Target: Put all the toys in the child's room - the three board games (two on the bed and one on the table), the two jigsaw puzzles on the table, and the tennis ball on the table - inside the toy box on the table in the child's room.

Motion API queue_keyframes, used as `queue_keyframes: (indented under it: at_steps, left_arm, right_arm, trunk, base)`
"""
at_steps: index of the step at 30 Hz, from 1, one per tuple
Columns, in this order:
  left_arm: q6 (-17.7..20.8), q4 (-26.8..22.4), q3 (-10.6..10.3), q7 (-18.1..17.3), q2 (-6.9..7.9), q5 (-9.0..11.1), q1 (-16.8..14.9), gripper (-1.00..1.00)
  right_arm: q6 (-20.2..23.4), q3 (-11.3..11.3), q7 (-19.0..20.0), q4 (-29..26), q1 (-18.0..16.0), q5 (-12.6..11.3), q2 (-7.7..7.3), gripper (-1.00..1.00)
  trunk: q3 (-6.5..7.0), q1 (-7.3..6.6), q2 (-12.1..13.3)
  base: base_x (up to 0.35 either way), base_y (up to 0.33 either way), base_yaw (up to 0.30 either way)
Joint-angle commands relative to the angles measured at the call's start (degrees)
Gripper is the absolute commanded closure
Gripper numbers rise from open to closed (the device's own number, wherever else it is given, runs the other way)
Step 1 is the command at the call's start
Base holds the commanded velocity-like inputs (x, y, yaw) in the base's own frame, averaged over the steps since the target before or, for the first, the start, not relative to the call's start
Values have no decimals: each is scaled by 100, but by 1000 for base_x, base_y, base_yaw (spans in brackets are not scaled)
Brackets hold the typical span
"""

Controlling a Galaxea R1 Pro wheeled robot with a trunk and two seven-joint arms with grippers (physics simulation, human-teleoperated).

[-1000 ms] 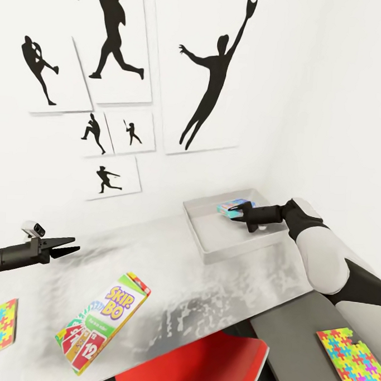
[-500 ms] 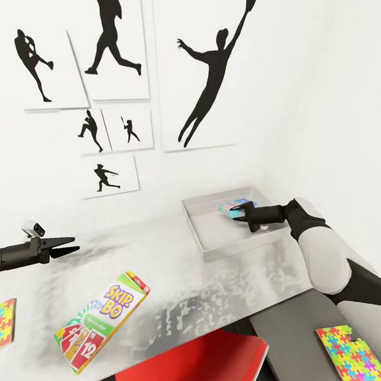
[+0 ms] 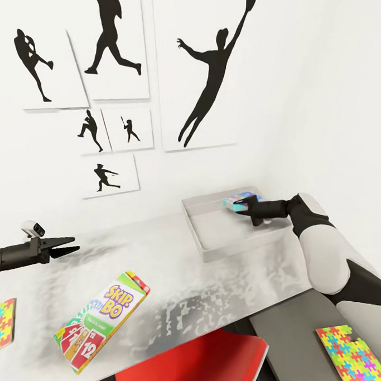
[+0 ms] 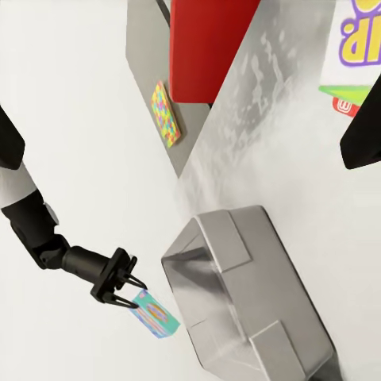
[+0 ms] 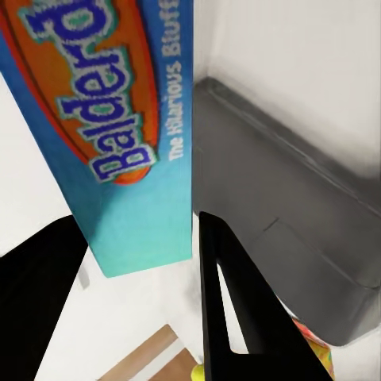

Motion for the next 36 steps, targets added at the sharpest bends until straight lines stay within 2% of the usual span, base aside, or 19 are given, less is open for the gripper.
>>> queue_keyframes:
  at_steps: [1,13,24,36]
  left_arm:
    - [61,-1,-2,-24,2,-4,-4,-100]
    - [61,-1,-2,-24,2,-1,-4,-100]
    - [62,-1,-2,-24,2,3,-4,-100]
    - [69,-1,-2,-24,3,3,-4,-100]
  right_arm:
    - [-28,-32,-61,-8,-6,-41,-1,100]
    - [-324,-35,-447,-17,-6,-54,-43,100]
    - [-389,-33,-487,-17,-16,-59,-51,100]
    - [-403,-32,-495,-17,-182,-5,5,100]
  trunk:
    - [-11,3,-11]
    - [-18,3,-11]
    - [-107,3,-11]
    - [-220,3,-11]
  base:
    - [0,0,0]
    - [0,0,0]
    - [0,0,0]
    - [0,0,0]
